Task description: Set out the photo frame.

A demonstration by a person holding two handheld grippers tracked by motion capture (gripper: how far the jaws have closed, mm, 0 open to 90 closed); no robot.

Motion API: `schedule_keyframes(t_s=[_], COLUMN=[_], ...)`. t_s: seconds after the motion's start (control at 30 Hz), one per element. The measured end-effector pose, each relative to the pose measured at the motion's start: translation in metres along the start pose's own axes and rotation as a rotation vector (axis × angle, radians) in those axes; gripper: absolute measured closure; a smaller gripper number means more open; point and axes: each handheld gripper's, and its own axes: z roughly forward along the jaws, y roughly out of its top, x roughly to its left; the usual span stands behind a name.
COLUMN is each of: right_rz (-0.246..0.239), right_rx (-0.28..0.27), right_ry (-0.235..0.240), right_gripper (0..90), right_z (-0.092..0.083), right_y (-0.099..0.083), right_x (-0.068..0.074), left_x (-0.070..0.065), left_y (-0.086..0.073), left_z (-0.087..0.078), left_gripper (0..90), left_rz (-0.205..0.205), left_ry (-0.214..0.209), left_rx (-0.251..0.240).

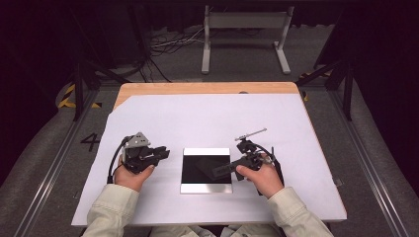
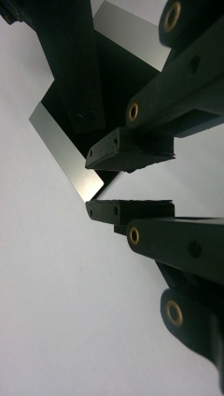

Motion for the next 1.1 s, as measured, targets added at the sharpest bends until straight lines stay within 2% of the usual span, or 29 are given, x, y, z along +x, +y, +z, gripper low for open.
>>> schedule_keyframes(t_s=[0.57, 1.1], right_rz=[0.029, -0.021], right_rx=[-0.013, -0.006], right_ry=[0.007, 0.019], right_gripper=[53.9, 65.6], right_z=[-0.0011, -0.0067], right_y=[-0.0006, -0.0014], right_x=[-0.0018, 0.0060], left_x=[-0.0002, -0.0001], left_y=[-0.0002, 0.0000], left_z=[0.0001, -0.0012], left_gripper=[74.2, 74.2], left_rz=[-0.001, 0.002], left_ry=[0.001, 0.007], left_rx=[-0.001, -0.005])
